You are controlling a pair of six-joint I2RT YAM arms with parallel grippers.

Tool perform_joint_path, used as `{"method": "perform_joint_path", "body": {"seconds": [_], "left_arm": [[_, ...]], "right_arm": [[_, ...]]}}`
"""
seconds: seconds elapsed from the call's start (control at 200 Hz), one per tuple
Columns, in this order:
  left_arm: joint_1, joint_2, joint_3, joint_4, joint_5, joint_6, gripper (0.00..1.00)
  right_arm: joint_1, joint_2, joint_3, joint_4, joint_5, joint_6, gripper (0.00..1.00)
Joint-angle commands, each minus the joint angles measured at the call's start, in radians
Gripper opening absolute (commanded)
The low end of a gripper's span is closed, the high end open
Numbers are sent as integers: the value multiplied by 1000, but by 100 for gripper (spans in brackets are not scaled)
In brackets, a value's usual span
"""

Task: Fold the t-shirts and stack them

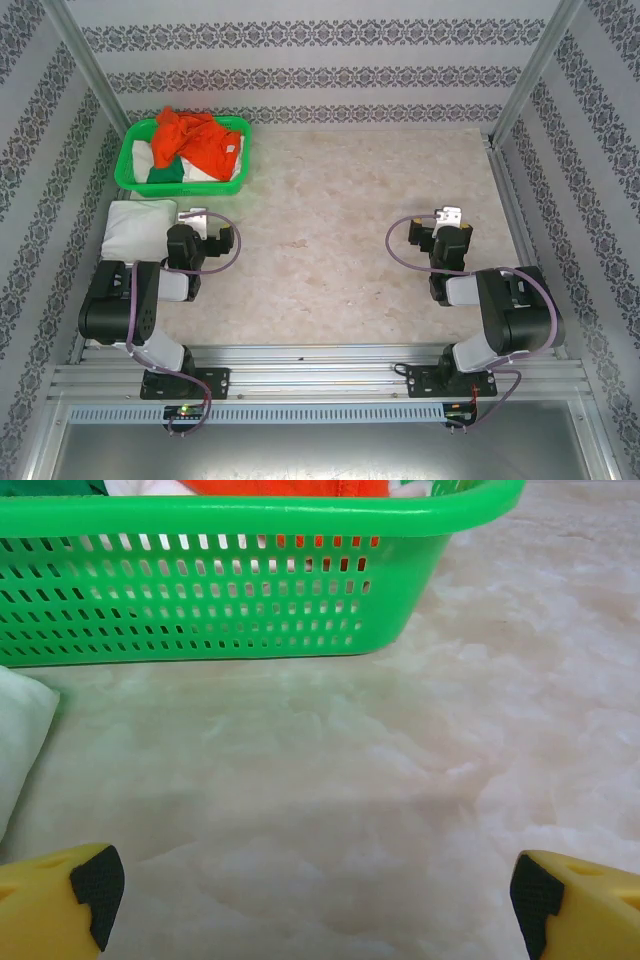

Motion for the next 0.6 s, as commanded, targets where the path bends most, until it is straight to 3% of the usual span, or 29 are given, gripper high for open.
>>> {"method": "perform_joint_path", "body": {"seconds": [0.0,0.47,0.594], "left_arm": [[-5,-1,10,37,12,8,100],[-5,0,10,37,11,8,100],[-5,-1,1,55,-47,-12,100]], "right_arm": [[-6,1,6,32,14,7,98],[-6,1,6,32,14,8,98],[-6,2,6,30,14,7,98]]}}
